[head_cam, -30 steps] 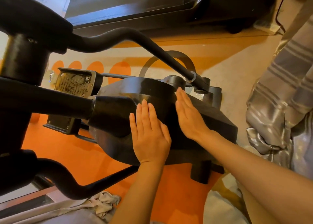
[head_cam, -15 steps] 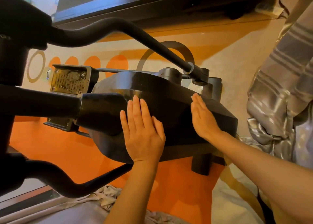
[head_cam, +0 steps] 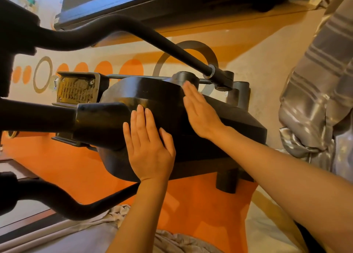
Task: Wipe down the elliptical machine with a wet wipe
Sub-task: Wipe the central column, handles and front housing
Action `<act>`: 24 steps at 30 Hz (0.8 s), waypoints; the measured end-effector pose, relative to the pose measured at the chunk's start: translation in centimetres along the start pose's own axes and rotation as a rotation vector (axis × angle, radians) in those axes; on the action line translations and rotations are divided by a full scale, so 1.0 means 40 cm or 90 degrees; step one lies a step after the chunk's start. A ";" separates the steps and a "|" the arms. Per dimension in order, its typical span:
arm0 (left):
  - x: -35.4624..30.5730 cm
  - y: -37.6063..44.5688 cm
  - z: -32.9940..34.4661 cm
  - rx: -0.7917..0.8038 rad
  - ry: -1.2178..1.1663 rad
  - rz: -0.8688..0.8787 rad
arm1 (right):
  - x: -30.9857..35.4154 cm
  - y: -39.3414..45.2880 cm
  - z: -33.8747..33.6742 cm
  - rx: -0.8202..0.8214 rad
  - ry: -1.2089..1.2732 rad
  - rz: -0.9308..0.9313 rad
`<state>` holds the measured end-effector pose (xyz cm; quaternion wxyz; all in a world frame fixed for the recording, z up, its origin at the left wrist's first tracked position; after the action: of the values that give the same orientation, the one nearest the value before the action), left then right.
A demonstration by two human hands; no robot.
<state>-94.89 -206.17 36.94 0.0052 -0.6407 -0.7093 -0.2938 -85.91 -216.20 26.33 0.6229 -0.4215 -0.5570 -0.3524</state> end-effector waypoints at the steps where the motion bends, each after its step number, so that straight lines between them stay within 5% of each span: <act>1: 0.000 0.000 -0.001 0.001 -0.001 -0.001 | -0.043 -0.010 -0.018 -0.006 0.004 0.059; 8: 0.000 0.006 -0.001 0.017 0.017 0.007 | -0.119 -0.034 -0.057 0.018 0.019 0.182; 17: -0.094 -0.022 -0.002 0.084 0.028 0.092 | -0.036 -0.131 -0.010 0.106 0.013 -0.011; 24: -0.169 -0.052 0.047 0.142 0.100 0.083 | -0.146 -0.081 -0.065 0.114 -0.028 0.051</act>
<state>-94.88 -211.51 31.92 0.1510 -0.6557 -0.6919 -0.2617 -88.58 -220.06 20.91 0.6595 -0.3935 -0.5824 -0.2667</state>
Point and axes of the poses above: each hand's wrist, its own y-axis towards the middle knuckle, its own z-axis out of the palm, x = y × z, the point moved 6 cm from there along y, towards the middle knuckle, and after that the axes turned 12 degrees about y, right-handed, at the moved point
